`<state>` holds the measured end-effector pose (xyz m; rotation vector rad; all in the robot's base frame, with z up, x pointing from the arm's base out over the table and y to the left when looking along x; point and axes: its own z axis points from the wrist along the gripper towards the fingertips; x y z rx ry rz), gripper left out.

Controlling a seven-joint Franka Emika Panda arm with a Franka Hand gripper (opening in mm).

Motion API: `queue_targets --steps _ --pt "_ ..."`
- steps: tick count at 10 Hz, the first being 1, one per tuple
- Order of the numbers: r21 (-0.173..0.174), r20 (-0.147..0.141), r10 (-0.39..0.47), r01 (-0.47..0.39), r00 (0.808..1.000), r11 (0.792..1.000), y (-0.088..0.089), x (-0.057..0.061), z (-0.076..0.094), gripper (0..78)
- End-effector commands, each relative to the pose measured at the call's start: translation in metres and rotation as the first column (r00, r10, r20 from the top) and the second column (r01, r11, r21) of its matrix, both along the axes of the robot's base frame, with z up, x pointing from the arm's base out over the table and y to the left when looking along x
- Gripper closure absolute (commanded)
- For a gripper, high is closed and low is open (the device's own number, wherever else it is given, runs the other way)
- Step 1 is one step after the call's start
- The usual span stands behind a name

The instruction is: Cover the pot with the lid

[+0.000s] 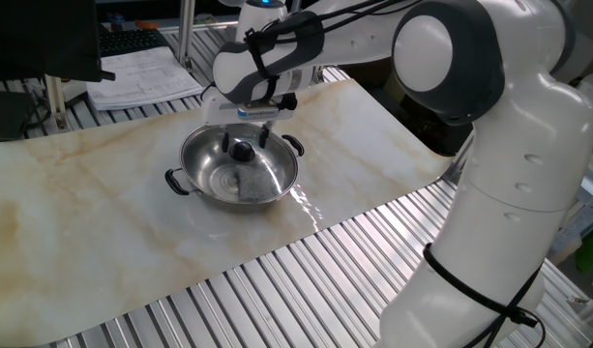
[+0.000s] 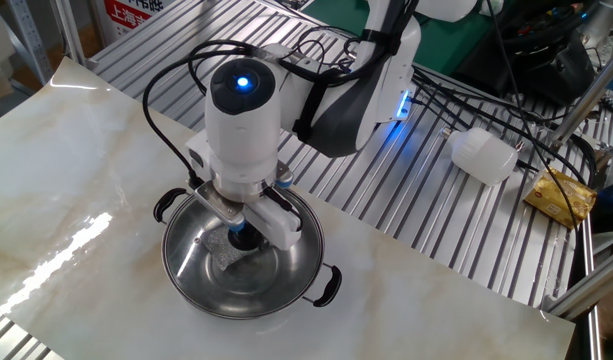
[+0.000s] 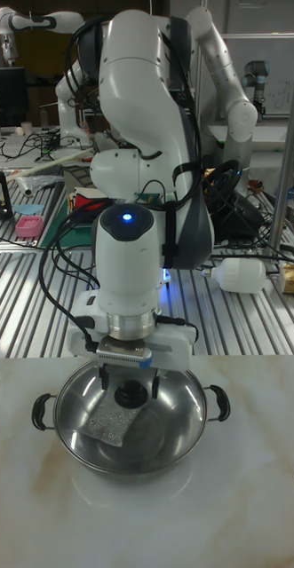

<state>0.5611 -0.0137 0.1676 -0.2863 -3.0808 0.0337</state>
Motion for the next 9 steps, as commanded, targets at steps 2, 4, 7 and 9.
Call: queue_targets --steps 2,4,7,9 --pt "-0.001 0.007 0.000 0.000 1.000 1.000 0.000 0.002 0.003 0.1" --pt "0.067 0.002 0.081 -0.081 0.997 0.994 -0.007 -0.002 0.028 0.1" --pt "0.071 0.003 0.092 -0.092 0.996 0.993 -0.003 -0.006 0.038 0.1" --pt "0.071 0.001 0.100 -0.100 0.995 0.992 -0.002 -0.007 0.040 0.1"
